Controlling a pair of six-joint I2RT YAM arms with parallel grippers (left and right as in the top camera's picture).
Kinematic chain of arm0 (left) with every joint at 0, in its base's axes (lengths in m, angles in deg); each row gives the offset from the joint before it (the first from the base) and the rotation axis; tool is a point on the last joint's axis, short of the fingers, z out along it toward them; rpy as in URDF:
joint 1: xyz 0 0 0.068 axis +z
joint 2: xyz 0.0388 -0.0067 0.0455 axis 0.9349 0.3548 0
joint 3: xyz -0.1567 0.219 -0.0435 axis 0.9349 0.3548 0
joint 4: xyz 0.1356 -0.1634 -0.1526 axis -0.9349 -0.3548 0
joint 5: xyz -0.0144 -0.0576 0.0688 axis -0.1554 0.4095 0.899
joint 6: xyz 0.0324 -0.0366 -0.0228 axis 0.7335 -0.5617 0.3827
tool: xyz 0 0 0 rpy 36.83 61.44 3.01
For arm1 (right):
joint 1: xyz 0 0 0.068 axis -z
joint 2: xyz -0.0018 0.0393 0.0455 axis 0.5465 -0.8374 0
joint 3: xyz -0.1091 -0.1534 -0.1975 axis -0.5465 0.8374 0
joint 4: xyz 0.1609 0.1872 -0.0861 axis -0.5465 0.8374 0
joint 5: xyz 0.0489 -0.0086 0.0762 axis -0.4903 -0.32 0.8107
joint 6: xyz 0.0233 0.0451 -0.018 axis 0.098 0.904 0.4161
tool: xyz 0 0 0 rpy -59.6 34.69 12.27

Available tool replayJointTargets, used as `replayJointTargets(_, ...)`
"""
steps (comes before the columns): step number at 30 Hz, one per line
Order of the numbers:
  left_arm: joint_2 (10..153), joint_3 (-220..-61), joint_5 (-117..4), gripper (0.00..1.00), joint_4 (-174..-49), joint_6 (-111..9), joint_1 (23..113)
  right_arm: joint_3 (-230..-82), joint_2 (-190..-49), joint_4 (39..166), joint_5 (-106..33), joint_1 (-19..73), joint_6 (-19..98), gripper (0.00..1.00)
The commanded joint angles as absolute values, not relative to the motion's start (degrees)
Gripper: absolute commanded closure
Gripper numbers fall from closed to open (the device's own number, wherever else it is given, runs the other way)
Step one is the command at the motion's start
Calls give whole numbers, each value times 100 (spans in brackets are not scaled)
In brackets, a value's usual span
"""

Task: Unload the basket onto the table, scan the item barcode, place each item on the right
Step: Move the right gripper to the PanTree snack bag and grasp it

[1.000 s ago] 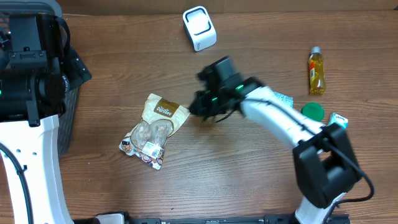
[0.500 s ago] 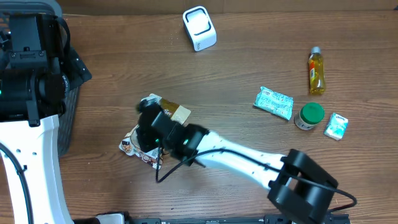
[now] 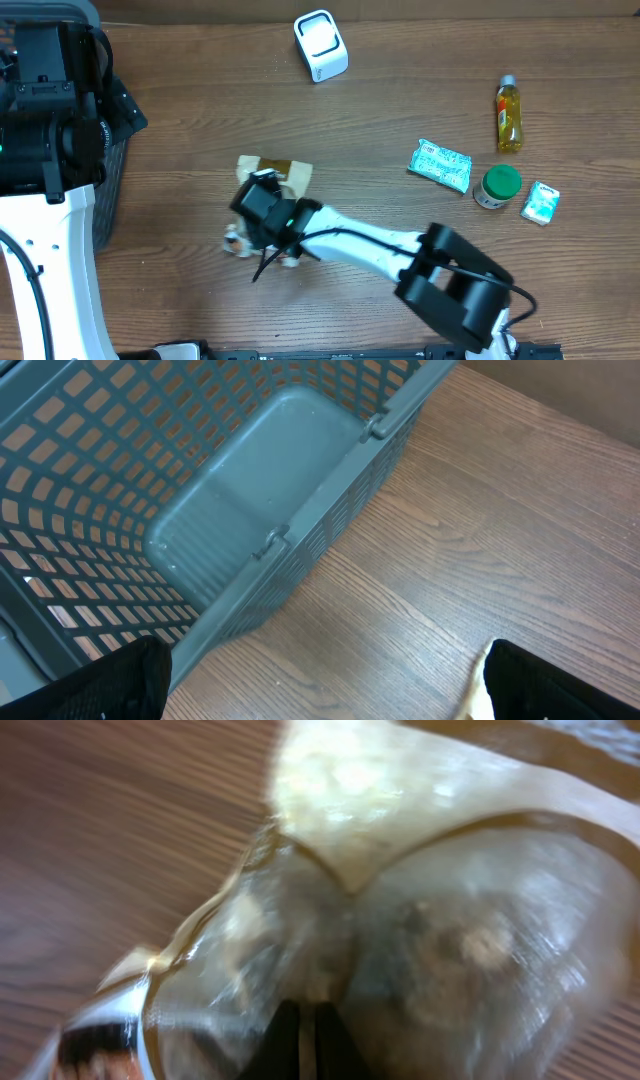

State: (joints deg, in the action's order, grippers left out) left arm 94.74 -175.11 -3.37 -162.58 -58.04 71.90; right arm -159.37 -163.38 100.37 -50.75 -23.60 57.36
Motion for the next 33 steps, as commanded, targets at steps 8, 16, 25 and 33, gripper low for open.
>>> replayJointTargets(8, 9490, -17562, -324, 0, -16245, -5863, 7220, -16205, -15481, 10973, -3720, -1554, 4516, 71)
replayJointTargets(16, 9490, -17562, 73, 1, -15580, -5822, 7220, -16844, -15390, 12429, -3287, -408, 4374, 50)
replayJointTargets(25, 9509, -17562, -952, 0, -14710, -6049, 7220, -16798, -15396, 13447, -2828, 623, 3679, 30)
replayJointTargets(33, 10143, -17144, -3472, 1, -15184, -5540, 6842, -16745, -15398, 13722, -2319, 1174, 3601, 25)
